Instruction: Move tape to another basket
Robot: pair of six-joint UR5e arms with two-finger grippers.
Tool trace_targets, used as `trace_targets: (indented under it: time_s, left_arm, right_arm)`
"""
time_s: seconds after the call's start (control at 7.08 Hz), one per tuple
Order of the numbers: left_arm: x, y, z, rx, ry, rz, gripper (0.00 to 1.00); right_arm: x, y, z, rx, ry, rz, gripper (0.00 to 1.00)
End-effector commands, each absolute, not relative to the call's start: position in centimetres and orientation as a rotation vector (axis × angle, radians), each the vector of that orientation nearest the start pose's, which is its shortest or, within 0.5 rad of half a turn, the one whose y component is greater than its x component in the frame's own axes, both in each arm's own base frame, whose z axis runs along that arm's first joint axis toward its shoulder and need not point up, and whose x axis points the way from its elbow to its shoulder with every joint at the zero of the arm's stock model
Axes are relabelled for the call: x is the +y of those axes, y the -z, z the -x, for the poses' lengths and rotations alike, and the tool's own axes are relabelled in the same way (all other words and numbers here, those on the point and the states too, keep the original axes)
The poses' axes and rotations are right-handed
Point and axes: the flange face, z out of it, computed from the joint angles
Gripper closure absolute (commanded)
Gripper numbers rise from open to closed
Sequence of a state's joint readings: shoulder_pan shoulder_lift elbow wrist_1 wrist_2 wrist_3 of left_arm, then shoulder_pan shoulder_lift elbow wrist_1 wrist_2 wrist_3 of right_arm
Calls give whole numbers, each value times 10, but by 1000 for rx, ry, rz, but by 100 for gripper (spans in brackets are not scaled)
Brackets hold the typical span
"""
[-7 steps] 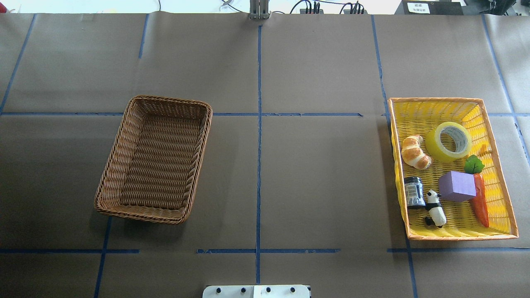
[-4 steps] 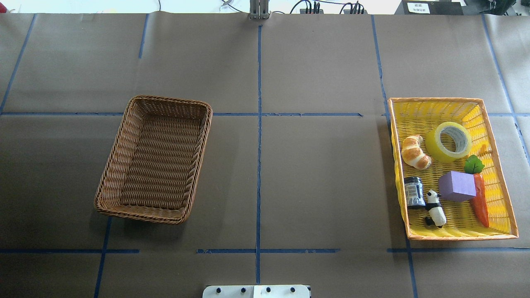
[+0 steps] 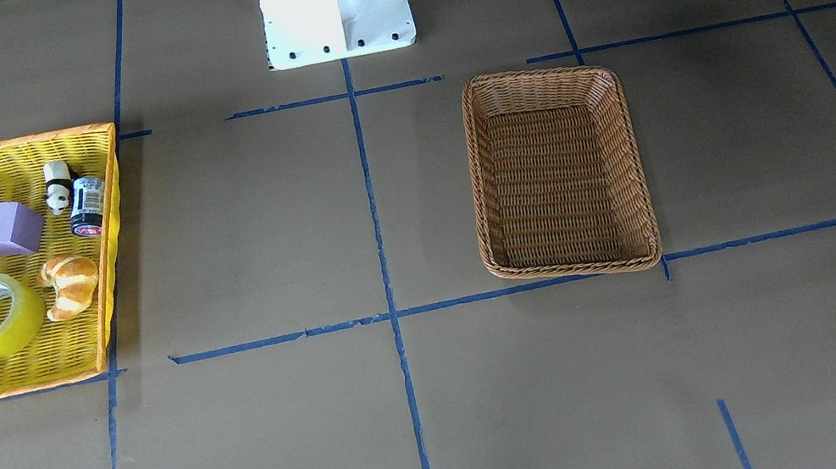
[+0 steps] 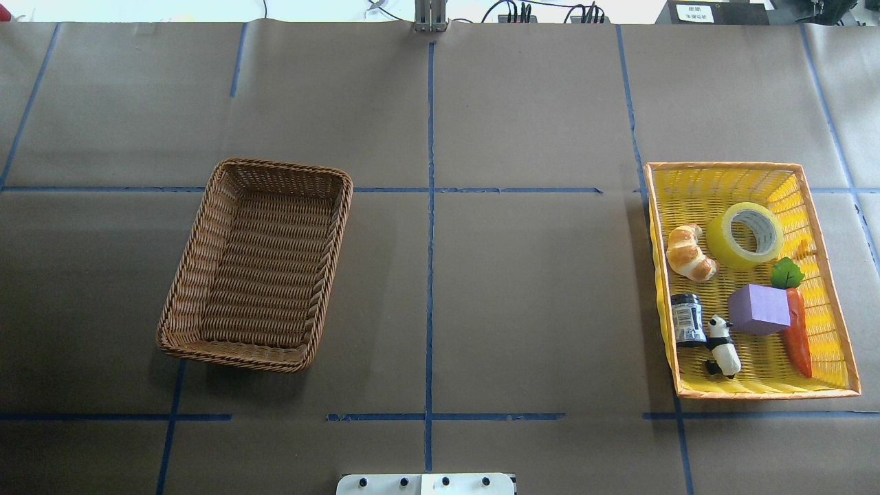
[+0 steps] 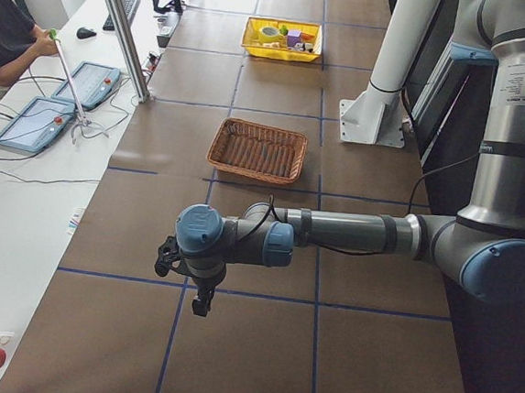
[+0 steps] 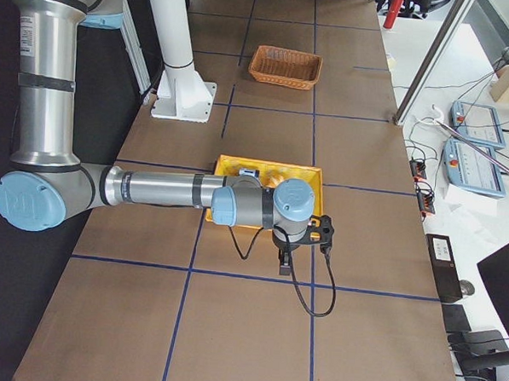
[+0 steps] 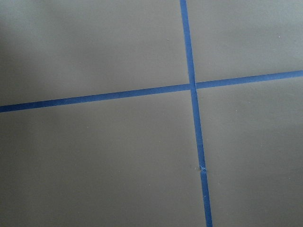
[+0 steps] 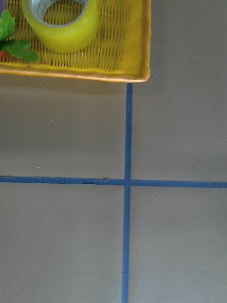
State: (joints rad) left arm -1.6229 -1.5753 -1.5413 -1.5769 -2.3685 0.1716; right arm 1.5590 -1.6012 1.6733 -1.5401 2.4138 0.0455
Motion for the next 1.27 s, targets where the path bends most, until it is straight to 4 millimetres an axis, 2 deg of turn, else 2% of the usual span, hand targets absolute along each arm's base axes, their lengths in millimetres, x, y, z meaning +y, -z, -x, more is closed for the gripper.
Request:
trace_targets:
  time_s: [0.0, 0.14, 0.28, 0.56, 0.85, 0.99, 1.13]
  left_arm:
    - [-489, -666, 88, 795, -108, -76, 0]
    - [-488, -666, 87, 796, -109, -77, 0]
    - [-485, -668, 87, 796, -109, -73, 0]
    - [-486, -668, 87, 795, -112, -83, 0]
    - [-486, -668, 87, 795, -111, -85, 0]
    - [-486, -668, 87, 795, -111, -85, 0]
    - [-486, -667, 87, 795, -112, -86, 0]
  right_arm:
    - [-513, -561, -36, -848, 77, -154, 0]
    - [-510, -556, -28, -858, 37, -131, 0]
    - [-510, -531, -1, -861, 22, -119, 0]
    - [-506, -514, 57, -843, -8, -54, 0]
    - [-502, -513, 101, -818, -24, -79, 0]
    - [-493, -530, 124, -785, -11, -99, 0]
    - [-491, -532, 157, -809, -27, -97, 0]
